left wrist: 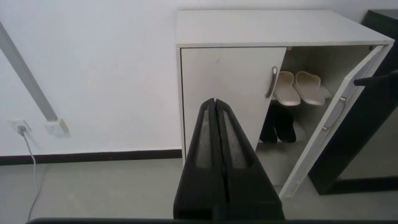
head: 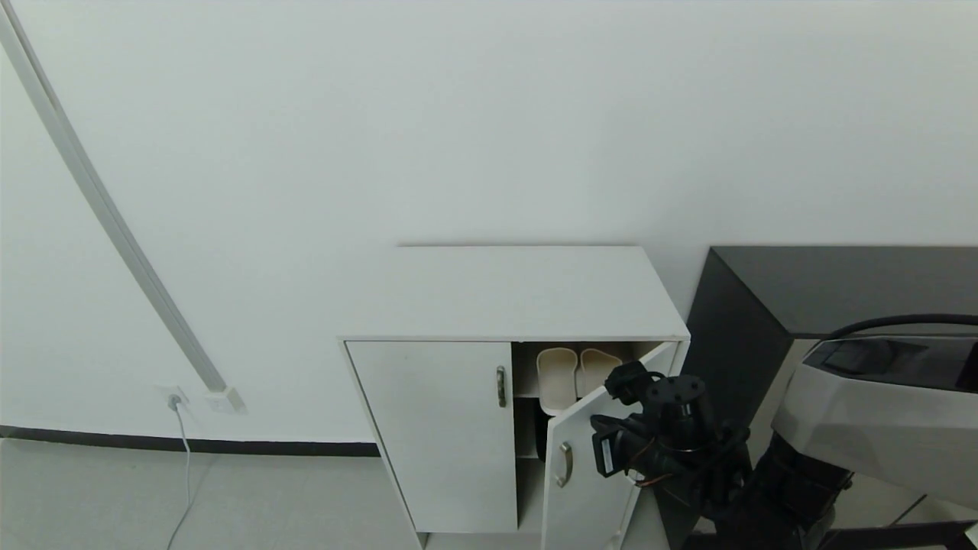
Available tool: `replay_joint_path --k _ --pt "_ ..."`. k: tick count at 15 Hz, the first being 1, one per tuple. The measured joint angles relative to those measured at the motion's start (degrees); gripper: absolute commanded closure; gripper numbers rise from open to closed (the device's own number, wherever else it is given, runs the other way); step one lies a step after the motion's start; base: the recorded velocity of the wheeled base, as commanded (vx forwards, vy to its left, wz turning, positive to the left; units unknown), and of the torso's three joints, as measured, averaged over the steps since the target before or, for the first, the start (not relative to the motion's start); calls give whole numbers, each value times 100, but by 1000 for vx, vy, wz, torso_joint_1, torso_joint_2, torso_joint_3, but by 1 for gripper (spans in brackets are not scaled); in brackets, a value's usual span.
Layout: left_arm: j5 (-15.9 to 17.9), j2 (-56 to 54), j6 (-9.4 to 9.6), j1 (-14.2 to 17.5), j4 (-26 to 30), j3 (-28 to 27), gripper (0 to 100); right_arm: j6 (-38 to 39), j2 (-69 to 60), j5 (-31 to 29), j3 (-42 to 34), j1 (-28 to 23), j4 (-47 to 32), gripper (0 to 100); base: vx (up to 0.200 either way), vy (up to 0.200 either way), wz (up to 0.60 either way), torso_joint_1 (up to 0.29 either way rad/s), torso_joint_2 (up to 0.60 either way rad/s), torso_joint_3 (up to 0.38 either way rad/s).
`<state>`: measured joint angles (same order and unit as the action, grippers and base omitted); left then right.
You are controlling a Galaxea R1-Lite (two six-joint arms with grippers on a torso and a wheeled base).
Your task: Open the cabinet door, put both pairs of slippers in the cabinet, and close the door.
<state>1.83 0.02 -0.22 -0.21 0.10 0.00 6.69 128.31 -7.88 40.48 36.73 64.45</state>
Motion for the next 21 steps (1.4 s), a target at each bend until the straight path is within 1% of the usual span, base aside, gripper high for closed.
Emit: replay_joint_path --k 9,12,21 --pt "6 0 -10 2 0 0 100 0 745 -4 1139 -121 -68 100 0 0 0 0 0 0" --pt "2 0 -11 0 0 0 100 9 870 2 1510 -256 -433 100 0 0 0 0 0 0" --pt "2 0 -11 2 0 0 100 9 1370 -2 2415 -571 -744 100 0 0 0 0 0 0"
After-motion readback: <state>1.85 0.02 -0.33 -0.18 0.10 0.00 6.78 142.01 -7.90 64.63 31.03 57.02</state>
